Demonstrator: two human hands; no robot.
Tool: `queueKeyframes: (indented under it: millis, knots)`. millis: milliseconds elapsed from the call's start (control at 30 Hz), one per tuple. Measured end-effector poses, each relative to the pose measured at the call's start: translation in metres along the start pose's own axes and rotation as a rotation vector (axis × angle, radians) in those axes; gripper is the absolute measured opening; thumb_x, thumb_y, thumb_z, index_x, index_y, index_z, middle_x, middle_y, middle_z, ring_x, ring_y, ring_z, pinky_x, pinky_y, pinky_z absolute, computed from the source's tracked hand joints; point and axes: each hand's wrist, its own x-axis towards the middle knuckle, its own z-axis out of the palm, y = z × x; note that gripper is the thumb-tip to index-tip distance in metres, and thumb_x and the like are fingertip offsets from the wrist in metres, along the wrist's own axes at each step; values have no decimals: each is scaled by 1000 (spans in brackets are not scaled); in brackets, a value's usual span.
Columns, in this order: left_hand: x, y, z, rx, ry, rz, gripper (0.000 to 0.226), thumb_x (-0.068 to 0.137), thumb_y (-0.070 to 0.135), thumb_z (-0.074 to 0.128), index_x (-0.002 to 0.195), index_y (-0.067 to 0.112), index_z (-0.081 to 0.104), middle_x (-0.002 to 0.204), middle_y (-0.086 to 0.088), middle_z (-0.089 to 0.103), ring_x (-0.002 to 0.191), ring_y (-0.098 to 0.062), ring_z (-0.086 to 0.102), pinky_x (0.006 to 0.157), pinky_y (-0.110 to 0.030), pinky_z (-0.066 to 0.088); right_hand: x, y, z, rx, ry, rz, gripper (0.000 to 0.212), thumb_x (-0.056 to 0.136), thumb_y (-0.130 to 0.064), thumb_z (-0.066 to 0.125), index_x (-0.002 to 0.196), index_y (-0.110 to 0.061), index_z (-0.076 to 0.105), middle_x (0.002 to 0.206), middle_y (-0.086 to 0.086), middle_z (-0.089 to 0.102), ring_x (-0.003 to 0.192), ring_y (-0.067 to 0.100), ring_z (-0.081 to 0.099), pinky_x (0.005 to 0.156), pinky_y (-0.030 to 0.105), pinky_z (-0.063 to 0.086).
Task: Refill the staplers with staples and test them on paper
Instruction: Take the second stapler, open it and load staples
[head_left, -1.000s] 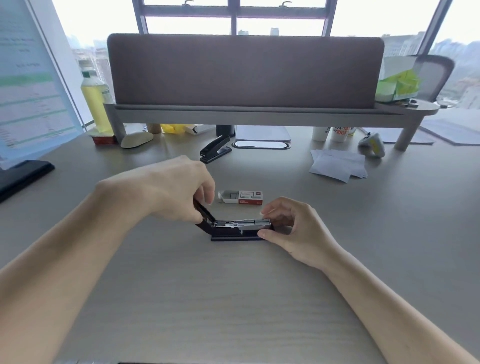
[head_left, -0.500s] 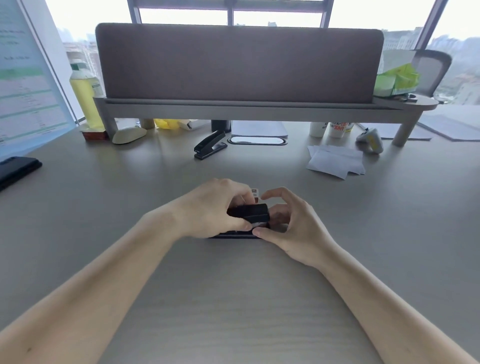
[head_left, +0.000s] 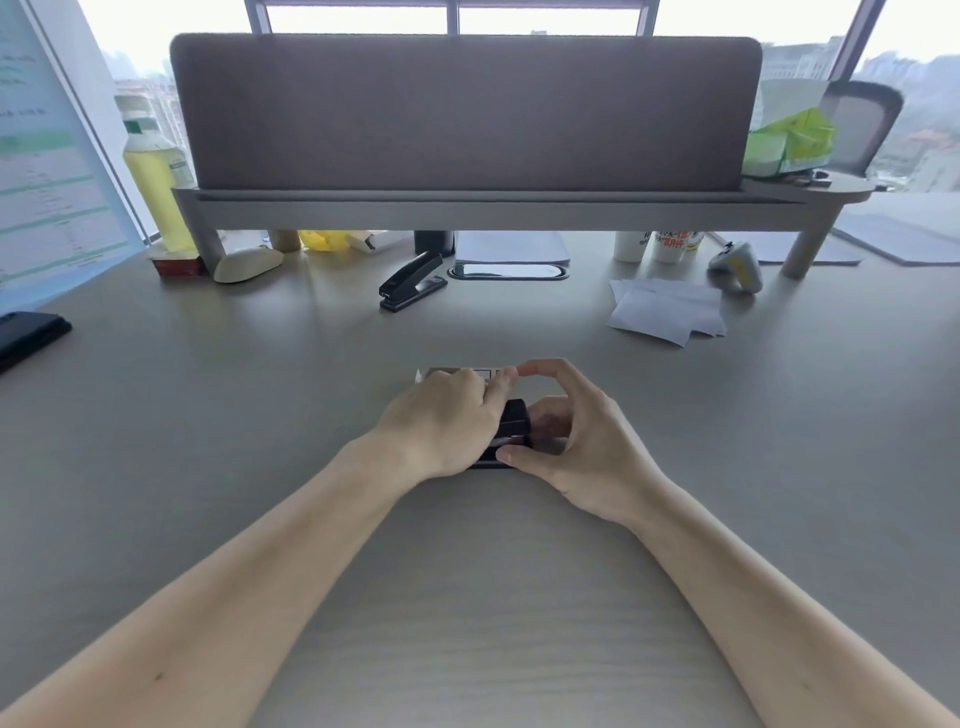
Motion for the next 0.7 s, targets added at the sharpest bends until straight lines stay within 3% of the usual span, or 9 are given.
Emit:
queueKeyframes:
  millis: [67,167,233,300,400,500,600,700]
  knots:
    - [0,2,-1,5,-14,5,66,109,52,18,103,13,70,79,-13,59,105,-42,63,89,-44,51,0,0,0,8,-1,-2,65,80,-10,88,128,-38,56,84,-3,81,80,20,75,89,46,60]
    - [-2,6,-1,-27,-11,-20,63,110,50,21,63,17,46,62,-3,48,80,-35,58,78,-40,46,0,1,0,24,-4,-4,65,80,-10,88,128,-40,56,83,-3,80,78,18,75,89,46,61]
    - [-2,6,0,-38,4,-20,65,108,55,20,58,18,40,60,-2,46,79,-34,57,79,-40,48,0,2,0,25,0,-6,65,79,-10,88,128,-40,56,81,-2,79,77,19,74,87,46,61]
    - [-2,5,1,-34,6,-12,66,107,57,19,58,17,40,60,-2,45,89,-38,63,89,-45,52,1,4,1,28,5,-10,66,78,-10,89,128,-39,57,81,0,79,77,22,73,86,47,61]
    - [-5,5,0,-23,5,-13,67,107,57,19,61,17,47,63,-3,50,102,-40,65,92,-47,52,2,5,1,36,5,-13,66,78,-9,90,128,-38,57,81,2,78,75,22,72,81,39,61]
    - [-6,4,1,-13,2,-20,66,108,56,18,78,15,61,79,-12,64,114,-41,63,96,-47,51,2,5,1,38,-1,-9,65,78,-10,90,127,-38,58,81,2,78,76,22,72,78,34,59]
    - [-6,3,2,0,-3,-14,72,107,57,16,101,15,74,86,-12,68,117,-40,62,99,-46,50,1,5,1,29,2,-14,64,78,-10,90,126,-39,59,81,1,78,78,24,72,83,42,61]
    - [-6,0,0,-10,3,19,76,103,64,14,108,20,76,92,-8,74,107,-36,67,95,-45,53,-1,2,1,14,-9,-30,61,79,-11,89,124,-40,59,82,1,78,79,23,72,86,47,61]
